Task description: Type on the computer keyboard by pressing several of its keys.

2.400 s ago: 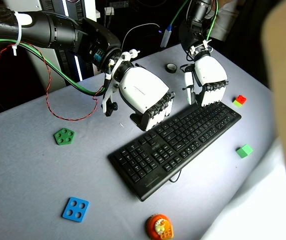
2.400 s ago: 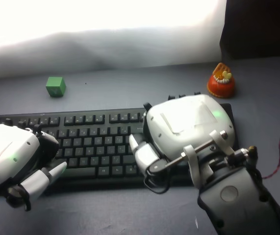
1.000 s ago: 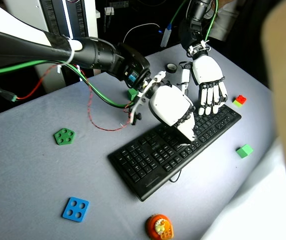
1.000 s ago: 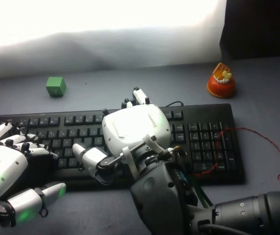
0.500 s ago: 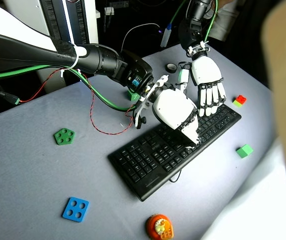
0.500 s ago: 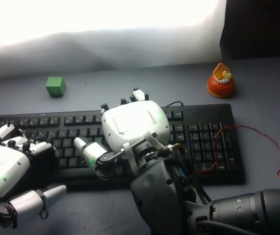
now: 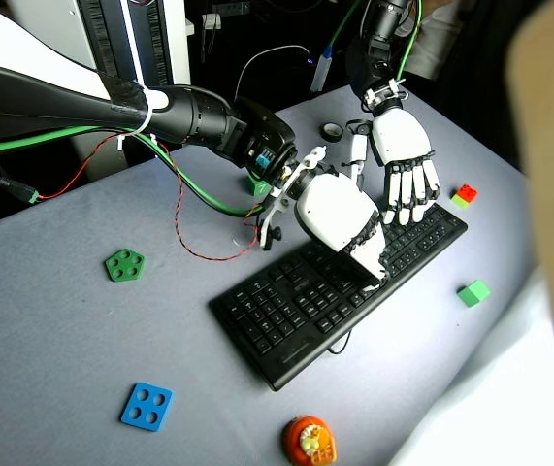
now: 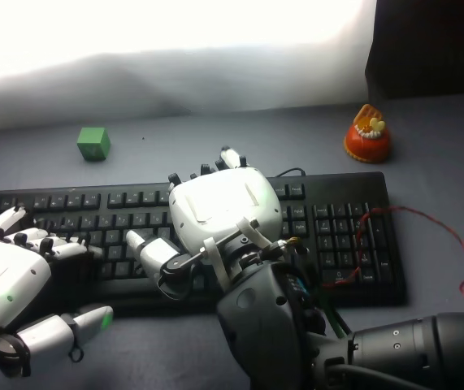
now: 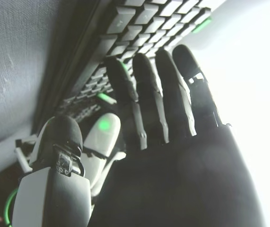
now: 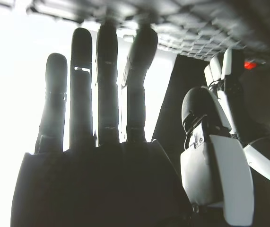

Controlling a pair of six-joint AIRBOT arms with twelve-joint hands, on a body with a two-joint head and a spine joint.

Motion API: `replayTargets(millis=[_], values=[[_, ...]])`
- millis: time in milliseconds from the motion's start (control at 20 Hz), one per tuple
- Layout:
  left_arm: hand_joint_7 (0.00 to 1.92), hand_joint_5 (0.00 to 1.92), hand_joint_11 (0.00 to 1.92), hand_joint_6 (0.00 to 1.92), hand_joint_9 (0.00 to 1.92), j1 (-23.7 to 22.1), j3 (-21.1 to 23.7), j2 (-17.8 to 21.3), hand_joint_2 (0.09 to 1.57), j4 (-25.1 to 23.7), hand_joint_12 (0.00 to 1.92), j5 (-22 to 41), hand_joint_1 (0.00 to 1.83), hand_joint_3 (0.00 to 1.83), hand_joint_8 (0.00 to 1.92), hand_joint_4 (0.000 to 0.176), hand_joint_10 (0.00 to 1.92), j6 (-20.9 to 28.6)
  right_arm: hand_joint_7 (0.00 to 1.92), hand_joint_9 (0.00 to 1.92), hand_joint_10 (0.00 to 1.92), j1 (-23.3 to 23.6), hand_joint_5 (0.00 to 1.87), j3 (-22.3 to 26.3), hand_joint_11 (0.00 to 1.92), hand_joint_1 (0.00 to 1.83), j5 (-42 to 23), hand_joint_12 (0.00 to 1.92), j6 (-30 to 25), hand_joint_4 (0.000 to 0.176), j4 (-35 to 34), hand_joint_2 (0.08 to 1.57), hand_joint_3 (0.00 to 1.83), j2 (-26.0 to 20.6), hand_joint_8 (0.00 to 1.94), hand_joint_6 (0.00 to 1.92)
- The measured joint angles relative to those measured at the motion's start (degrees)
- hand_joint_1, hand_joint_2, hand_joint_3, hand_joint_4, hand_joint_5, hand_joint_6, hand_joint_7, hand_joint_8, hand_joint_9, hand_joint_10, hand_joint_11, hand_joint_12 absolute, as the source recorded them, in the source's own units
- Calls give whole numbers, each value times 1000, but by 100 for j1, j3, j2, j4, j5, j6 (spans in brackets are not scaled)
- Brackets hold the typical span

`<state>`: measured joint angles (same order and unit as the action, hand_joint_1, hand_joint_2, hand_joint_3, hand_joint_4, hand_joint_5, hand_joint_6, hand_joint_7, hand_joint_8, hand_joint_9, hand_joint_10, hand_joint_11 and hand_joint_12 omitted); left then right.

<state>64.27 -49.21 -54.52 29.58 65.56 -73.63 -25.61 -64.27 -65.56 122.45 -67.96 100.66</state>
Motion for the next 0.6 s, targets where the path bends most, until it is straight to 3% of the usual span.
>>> replayTargets(millis=[50, 150, 250, 450, 600], values=[[577, 409, 20, 97, 374, 0, 0, 0, 1326, 0, 1587, 0, 211, 1, 6, 3, 710, 0, 894, 699, 825, 0, 666, 0, 312, 78, 7, 1638, 11, 0, -2, 1252, 1, 0, 39, 393], [578, 421, 0, 100, 346, 0, 0, 0, 1327, 0, 1597, -4, 195, 0, 5, 14, 742, 0, 889, 669, 860, 0, 690, 2, 295, 89, 15, 1662, 17, 0, -2, 1251, 0, 0, 24, 340], [578, 421, 0, 99, 343, -13, 0, 0, 1327, 2, 1605, -15, 226, 0, 4, 6, 749, 0, 903, 680, 870, 0, 706, 2, 302, 95, 11, 1662, 24, 0, -2, 1249, 0, -4, 27, 335], [580, 420, 0, 96, 346, -17, 0, 0, 1324, -2, 1600, 2, 225, 0, 4, 12, 758, 2, 912, 687, 873, 44, 706, 96, 294, 76, 17, 1665, 90, 0, -72, 1249, 0, -72, 28, 328], [562, 410, 0, 89, 334, -46, 0, -37, 1324, 57, 1559, 404, 225, 0, 0, 15, 738, -22, 916, 679, 870, 116, 719, 240, 277, 92, 15, 1662, 107, 0, -223, 1250, 0, -214, 28, 331]])
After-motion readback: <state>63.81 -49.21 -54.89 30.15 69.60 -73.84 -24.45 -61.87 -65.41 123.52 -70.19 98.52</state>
